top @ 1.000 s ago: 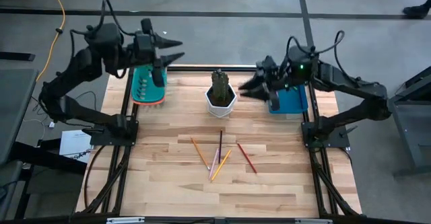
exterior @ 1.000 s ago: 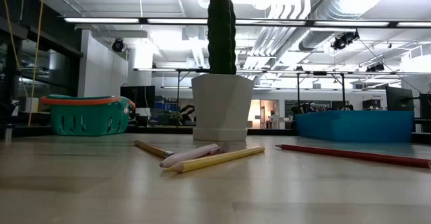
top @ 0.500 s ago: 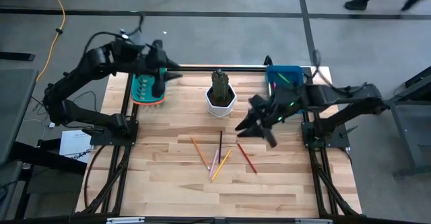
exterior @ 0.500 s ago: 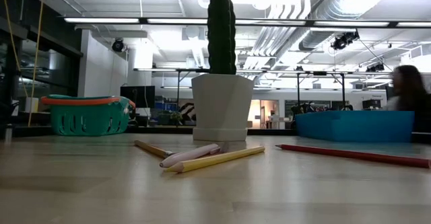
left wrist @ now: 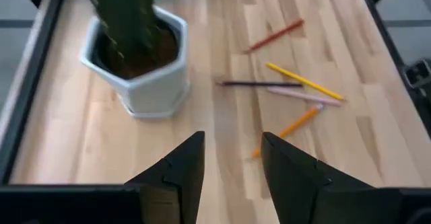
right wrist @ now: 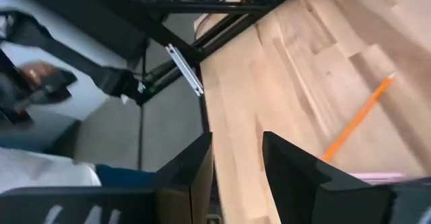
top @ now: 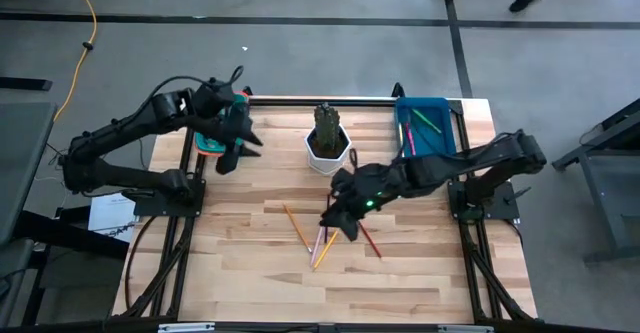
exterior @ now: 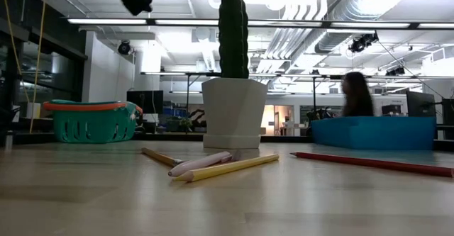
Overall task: Sort pens & pencils
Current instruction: Put the pink pen into the blue bin
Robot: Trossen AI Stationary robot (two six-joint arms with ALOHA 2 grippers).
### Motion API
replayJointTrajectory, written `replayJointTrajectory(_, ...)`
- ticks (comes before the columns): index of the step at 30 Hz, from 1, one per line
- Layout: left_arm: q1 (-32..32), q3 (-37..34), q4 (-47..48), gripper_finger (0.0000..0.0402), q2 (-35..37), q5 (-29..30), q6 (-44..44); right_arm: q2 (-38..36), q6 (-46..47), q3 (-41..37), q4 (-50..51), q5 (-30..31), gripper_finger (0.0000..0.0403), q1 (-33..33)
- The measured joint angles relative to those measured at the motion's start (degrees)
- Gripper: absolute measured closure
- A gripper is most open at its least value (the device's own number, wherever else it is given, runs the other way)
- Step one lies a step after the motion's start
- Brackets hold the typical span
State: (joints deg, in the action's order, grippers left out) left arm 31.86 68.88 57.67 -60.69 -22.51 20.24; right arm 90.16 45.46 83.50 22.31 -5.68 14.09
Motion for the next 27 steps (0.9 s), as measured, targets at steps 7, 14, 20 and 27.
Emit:
replayJointTrajectory(7,-0.04,-7.47,-0.49,0.0268,8.78,-2.77,-1.83,4.41,8.88,0.00,-4.86,5.59,0.0281,1.33)
replayJointTrajectory(14,-3.03,-8.66,-0.83,0.0268,14.15,-1.06,-6.16,5.91,17.73,0.00,-4.72,12.45,0.0281,2.96)
replayJointTrajectory(20,-8.95,-8.66,-0.50,0.0268,15.61,4.94,-10.01,8.29,24.33,0.00,-4.67,16.38,0.0282,4.72)
replayJointTrajectory(27,-15.49,-8.66,-0.46,0.0268,15.40,10.62,-13.25,11.33,29.27,0.00,-6.10,16.84,0.0307,5.99)
